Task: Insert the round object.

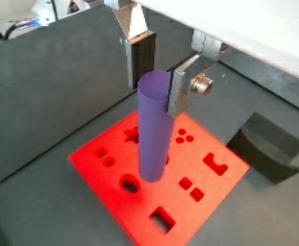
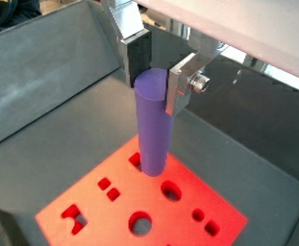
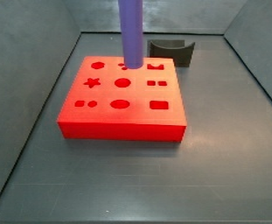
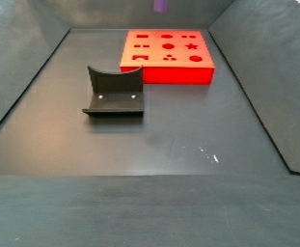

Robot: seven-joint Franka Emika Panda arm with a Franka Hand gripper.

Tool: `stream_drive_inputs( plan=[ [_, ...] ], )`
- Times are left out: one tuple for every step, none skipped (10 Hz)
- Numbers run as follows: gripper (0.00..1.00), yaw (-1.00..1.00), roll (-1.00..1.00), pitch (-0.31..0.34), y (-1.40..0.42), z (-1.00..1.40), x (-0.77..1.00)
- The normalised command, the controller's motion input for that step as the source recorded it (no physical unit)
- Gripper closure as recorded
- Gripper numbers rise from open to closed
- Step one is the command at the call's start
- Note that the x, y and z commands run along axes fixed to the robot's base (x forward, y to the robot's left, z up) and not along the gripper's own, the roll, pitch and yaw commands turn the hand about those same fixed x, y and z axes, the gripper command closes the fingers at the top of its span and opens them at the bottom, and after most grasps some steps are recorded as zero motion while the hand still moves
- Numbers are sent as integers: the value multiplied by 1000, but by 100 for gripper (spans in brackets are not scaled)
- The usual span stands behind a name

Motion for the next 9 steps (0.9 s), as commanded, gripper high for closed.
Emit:
stream_drive_inputs(
  plan=[
    [100,37,0,0,660,-449,143],
    [100,63,0,0,657,-411,140],
    [100,29,0,37,451,-363,120],
    [100,-6,0,34,357,-337,-31],
    [100,-71,0,0,231,-329,-114],
    [100,-80,13,0,134,-311,-106],
    [100,-54,13,0,34,-314,-169],
    [100,0,20,-44,-29,-280,-66],
    [100,0,31,-50,-31,-291,-131]
  ],
)
